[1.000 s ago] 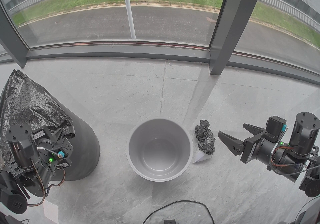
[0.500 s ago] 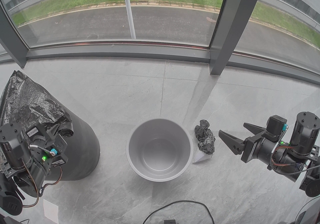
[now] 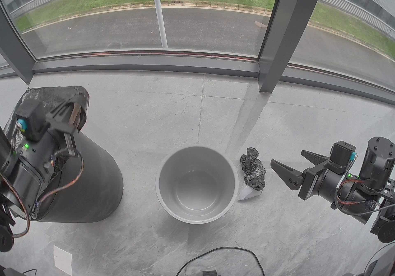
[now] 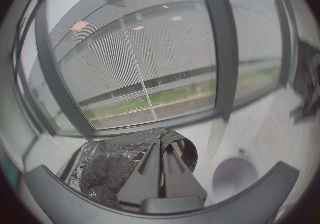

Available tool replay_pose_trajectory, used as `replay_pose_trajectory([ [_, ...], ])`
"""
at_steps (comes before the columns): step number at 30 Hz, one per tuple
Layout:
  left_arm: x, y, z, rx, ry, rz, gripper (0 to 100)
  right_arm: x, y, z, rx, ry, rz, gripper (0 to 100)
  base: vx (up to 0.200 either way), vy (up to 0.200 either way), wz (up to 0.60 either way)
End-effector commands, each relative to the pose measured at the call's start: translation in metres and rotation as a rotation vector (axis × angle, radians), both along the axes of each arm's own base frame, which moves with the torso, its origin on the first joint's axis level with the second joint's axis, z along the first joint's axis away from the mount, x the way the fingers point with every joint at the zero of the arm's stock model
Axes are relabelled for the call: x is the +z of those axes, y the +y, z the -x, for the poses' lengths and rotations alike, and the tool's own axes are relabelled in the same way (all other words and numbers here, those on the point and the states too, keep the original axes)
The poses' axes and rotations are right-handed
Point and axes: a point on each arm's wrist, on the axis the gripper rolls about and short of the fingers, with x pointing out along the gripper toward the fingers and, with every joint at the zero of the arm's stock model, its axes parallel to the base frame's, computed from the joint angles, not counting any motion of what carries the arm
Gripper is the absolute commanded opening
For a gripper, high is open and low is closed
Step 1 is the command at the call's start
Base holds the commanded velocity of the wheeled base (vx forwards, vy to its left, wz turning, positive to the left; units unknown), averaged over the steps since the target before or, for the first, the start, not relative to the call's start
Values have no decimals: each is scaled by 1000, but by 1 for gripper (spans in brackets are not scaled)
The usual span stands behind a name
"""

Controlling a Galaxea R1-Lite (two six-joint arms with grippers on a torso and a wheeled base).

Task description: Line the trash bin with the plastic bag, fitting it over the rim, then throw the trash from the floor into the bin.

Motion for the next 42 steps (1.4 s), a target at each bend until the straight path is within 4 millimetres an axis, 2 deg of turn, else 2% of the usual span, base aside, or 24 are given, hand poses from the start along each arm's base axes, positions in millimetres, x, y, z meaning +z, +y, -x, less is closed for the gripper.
replay_pose_trajectory([
  [1, 61, -18, 8, -145, -152, 387, 0, 3, -1, 2, 2, -11, -8, 100, 0, 0, 0],
  [3, 63, -19, 9, -158, -149, 413, 0, 3, -1, 2, 2, -11, -8, 100, 0, 0, 0],
  [9, 81, -25, 25, -284, -58, 694, 0, 0, 3, 7, 34, 2, -10, 100, 0, 0, 0],
  [11, 89, -25, 32, -321, 34, 821, 0, 2, 11, 11, 73, 17, -52, 100, 0, 0, 0],
  [12, 89, -25, 32, -321, 34, 821, 0, 2, 11, 11, 73, 17, -52, 100, 0, 0, 0],
  [13, 96, -23, 40, -352, 97, 902, 0, 8, 18, 8, 94, 15, -93, 100, 0, 0, 0],
  [15, 100, -22, 41, -379, 125, 933, 0, 12, 23, 7, 101, 8, -105, 100, 0, 0, 0],
  [17, 109, -21, 44, -452, 193, 1007, 0, 22, 37, -2, 121, -15, -126, 100, 0, 0, 0],
  [22, 124, -25, 44, -506, 259, 1069, 0, 28, 61, -10, 170, -9, -126, 100, 0, 0, 0],
  [26, 137, -41, 41, -535, 329, 1108, 0, 26, 75, -14, 198, 12, -111, 100, 0, 0, 0],
  [33, 134, -52, 41, -572, 442, 1109, 0, 16, 94, -19, 237, 40, -89, 100, 0, 0, 0],
  [42, 136, -54, 48, -609, 458, 1112, 0, -9, 120, -32, 262, 88, -48, 100, 0, 0, 0],
])
